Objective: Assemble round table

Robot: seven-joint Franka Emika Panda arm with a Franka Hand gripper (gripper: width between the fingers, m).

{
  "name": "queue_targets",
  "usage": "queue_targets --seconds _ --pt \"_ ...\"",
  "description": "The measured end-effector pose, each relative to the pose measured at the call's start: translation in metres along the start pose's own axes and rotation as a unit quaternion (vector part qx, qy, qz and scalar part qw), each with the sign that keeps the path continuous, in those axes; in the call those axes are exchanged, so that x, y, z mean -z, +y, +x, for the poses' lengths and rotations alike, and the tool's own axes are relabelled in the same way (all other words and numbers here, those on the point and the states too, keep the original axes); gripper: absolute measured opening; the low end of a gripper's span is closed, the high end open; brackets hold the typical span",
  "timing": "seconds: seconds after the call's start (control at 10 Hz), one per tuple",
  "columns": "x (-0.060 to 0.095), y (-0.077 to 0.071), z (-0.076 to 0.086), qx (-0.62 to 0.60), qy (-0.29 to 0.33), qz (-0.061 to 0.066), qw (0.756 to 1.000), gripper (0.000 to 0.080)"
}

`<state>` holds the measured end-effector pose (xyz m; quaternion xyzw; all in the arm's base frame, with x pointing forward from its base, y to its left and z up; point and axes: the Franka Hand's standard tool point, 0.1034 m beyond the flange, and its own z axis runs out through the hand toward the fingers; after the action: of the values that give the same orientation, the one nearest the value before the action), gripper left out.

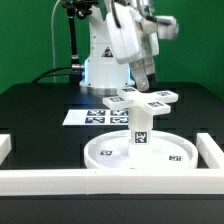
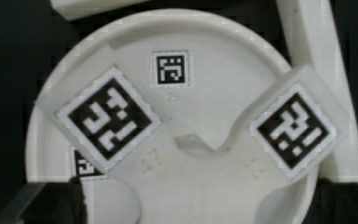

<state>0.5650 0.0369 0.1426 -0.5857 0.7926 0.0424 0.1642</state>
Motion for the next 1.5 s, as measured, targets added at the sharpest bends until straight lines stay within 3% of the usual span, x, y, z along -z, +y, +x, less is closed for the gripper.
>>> queue_targets --seconds 0.3,0.4,0.5,0.7,0.8,1.2,1.3,1.5 --pt "-0.003 0.001 0.0 0.039 0.004 -0.003 0.999 0.0649" --pt "-0.008 0.005 0.0 0.119 0.016 -0.013 0.993 0.0649" --pt "-0.009 0.005 -0.001 0.197 0.02 -0.021 0.98 0.0649" --pt "-0.008 0.005 -0.007 0.36 0.018 -0.043 0.932 0.0649" --pt "-0.007 0.005 -0.011 0.387 0.011 -0.05 0.921 0.0649" --pt "-0.007 0.004 -0.01 0.511 0.005 -0.05 0.858 0.0649" --pt "-0.007 0.004 -0.009 0.551 0.006 -0.053 0.833 0.0649" --pt "-0.005 0.004 -0.01 0.68 0.019 -0.073 0.729 0.0649"
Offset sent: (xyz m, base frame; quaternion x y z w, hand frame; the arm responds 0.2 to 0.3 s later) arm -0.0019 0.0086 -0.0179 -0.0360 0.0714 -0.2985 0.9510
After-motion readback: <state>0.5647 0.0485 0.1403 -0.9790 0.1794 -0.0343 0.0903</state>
